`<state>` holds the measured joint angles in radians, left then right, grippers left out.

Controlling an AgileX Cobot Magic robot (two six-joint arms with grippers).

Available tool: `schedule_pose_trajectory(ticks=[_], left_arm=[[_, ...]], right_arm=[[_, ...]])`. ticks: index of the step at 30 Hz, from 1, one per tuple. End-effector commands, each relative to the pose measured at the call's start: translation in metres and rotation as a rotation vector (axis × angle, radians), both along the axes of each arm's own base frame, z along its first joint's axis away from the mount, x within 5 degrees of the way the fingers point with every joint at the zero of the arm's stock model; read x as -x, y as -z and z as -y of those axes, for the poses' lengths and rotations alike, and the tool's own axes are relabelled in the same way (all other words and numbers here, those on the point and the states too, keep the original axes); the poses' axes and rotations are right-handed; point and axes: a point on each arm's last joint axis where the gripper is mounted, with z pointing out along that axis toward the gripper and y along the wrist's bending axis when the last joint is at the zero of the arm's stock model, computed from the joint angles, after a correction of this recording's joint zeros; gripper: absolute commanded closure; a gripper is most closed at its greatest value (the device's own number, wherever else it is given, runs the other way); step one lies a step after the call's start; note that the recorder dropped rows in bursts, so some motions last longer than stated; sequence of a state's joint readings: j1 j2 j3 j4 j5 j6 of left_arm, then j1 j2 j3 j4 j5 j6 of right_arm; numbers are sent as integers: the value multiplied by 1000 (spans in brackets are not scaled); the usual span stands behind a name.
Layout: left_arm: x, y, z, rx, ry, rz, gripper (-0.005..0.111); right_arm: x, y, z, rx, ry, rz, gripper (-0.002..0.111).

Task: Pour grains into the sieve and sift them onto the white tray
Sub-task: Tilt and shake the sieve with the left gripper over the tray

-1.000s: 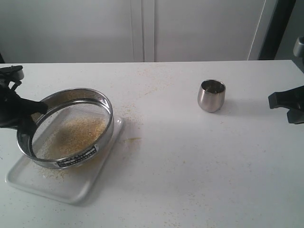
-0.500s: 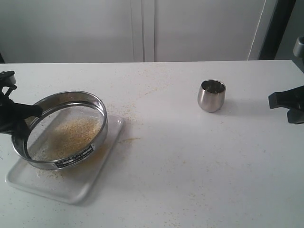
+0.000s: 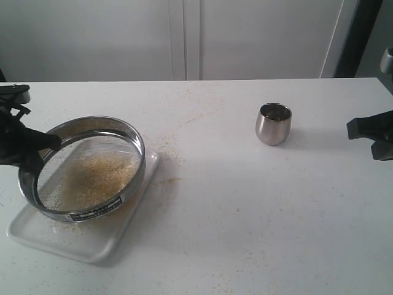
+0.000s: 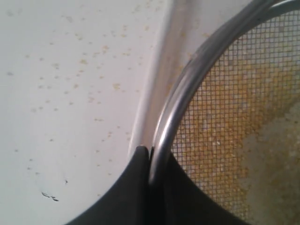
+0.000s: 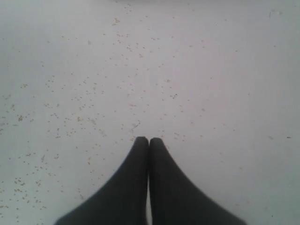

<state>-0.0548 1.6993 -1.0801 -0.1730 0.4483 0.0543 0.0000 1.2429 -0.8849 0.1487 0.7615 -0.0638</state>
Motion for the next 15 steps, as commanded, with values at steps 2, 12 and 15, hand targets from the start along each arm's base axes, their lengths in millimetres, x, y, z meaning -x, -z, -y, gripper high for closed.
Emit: schedule_pose_trajectory(ticks=[2, 12, 15], left_arm=[[3, 7, -19, 33, -215, -76, 107], [3, -1, 21, 36, 53, -12, 107], [1, 10, -4, -24, -124, -72, 107]], right_arm=[[1, -1, 2, 5, 10, 11, 108], [1, -1, 2, 5, 10, 11, 108], [1, -1, 2, 5, 10, 11, 108]])
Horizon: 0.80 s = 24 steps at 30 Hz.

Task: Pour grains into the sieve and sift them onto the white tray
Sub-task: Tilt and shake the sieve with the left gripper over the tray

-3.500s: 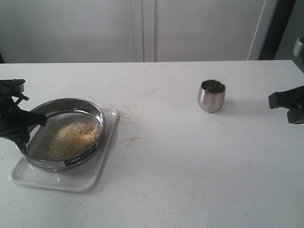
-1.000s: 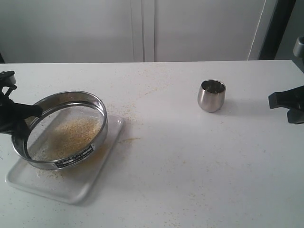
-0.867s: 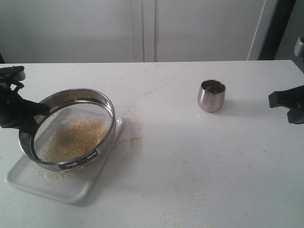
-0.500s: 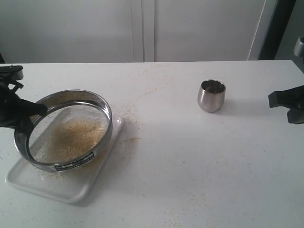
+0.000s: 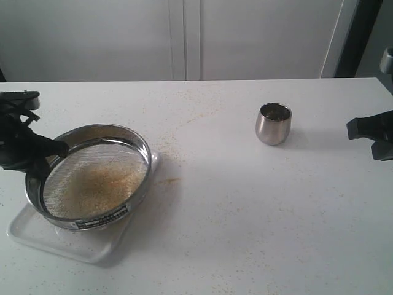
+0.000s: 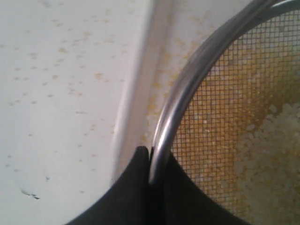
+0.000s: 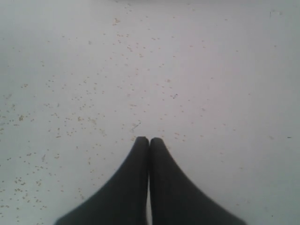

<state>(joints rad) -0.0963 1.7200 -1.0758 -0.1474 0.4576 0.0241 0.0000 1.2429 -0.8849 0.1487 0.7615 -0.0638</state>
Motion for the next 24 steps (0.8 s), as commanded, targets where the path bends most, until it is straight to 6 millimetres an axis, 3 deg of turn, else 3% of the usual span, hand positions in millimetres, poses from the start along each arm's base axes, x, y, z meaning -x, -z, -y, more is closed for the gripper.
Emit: schedule_pose_trajectory(ticks=[1, 4, 6, 8, 11, 13, 18, 20, 24], left_arm=[[-1, 1, -18, 16, -207, -43, 107], [-5, -15, -4, 13, -28, 76, 107], [-5, -6, -22, -10, -134, 12, 107], [-4, -4, -26, 39, -214, -27, 107], [-2, -10, -1, 112, -96, -8, 107], [-1, -15, 11, 73, 37, 46, 107], [-3, -10, -22, 25, -171, 4, 107], [-2, -11, -22, 71, -201, -10, 107], [-1, -19, -6, 27, -24, 57, 107]], right_arm=[[1, -1, 2, 5, 10, 11, 108], [1, -1, 2, 5, 10, 11, 108], [1, -1, 2, 5, 10, 11, 108], [1, -1, 2, 5, 10, 11, 108], [1, -1, 2, 5, 10, 11, 108], [1, -1, 2, 5, 10, 11, 108], [1, -1, 2, 5, 10, 11, 108], [1, -1, 2, 5, 10, 11, 108], [1, -1, 2, 5, 10, 11, 108]])
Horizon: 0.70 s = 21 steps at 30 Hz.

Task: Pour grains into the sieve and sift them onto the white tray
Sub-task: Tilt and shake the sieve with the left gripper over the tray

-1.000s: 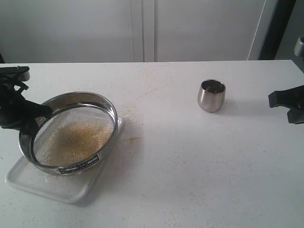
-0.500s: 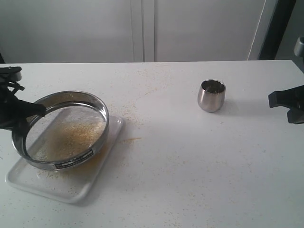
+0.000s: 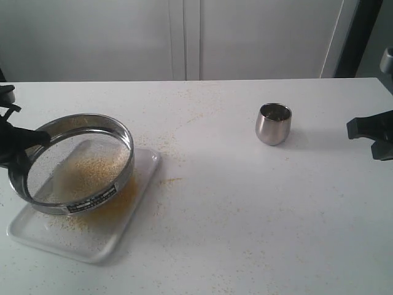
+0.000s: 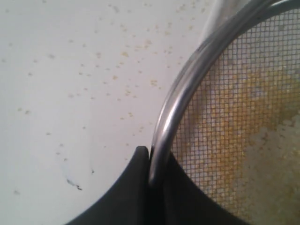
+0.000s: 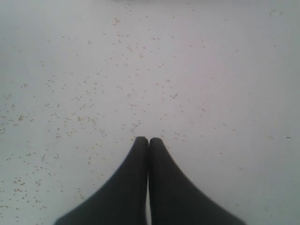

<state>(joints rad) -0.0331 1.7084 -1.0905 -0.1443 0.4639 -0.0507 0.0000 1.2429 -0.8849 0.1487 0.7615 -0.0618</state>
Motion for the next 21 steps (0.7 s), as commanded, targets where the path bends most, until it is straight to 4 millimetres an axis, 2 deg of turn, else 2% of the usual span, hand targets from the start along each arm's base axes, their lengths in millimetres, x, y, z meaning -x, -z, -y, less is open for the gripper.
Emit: schedule_pose_trajectory(ticks=[1, 4, 6, 7, 9, 10, 12, 15, 17, 19, 21], left_arm=[[2, -11, 11, -17, 70, 41, 107], [3, -1, -13, 3, -115, -23, 107], [5, 1, -11, 53, -152, -38, 107], [5, 1, -2, 82, -126, -38, 107], [6, -5, 18, 90, 22, 12, 107], [5, -6, 21, 61, 86, 34, 107], [4, -3, 15, 21, 55, 29, 107], [4, 4, -5, 43, -126, -39, 107], [5, 3, -3, 82, -146, -51, 107], [5, -5, 10, 124, -72, -24, 107], [5, -9, 16, 54, 90, 28, 107]], right_arm=[[1, -1, 2, 6, 8, 11, 108], [1, -1, 2, 6, 8, 11, 108], [1, -1, 2, 6, 8, 11, 108], [1, -1, 2, 6, 8, 11, 108], [1, -1, 2, 6, 8, 11, 108], [1, -1, 2, 6, 8, 11, 108], [1, -1, 2, 6, 8, 11, 108], [1, -1, 2, 6, 8, 11, 108], [1, -1, 2, 6, 8, 11, 108], [1, -1, 2, 6, 8, 11, 108], [1, -1, 2, 6, 8, 13, 108]])
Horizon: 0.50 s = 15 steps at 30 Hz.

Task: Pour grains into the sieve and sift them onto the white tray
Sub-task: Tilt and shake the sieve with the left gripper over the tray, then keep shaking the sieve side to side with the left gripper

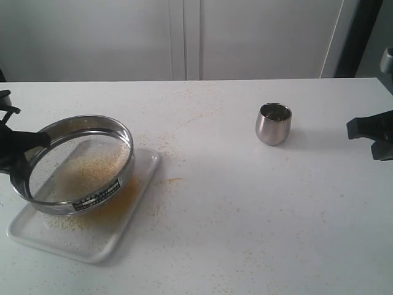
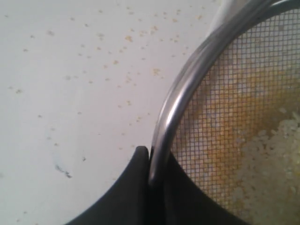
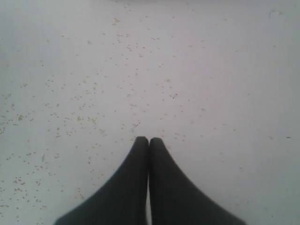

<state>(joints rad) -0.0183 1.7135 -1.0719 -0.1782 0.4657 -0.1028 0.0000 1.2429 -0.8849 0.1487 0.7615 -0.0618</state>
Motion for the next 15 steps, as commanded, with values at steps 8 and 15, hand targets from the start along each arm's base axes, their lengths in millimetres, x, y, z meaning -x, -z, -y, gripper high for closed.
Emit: schedule_pose_trajectory(ticks=[8, 15], left_arm=[[1, -3, 13, 99, 1, -38, 107], [0, -3, -2, -22, 28, -74, 107]], right_arm=[[1, -1, 2, 6, 8, 13, 108], [1, -1, 2, 6, 8, 11, 108]])
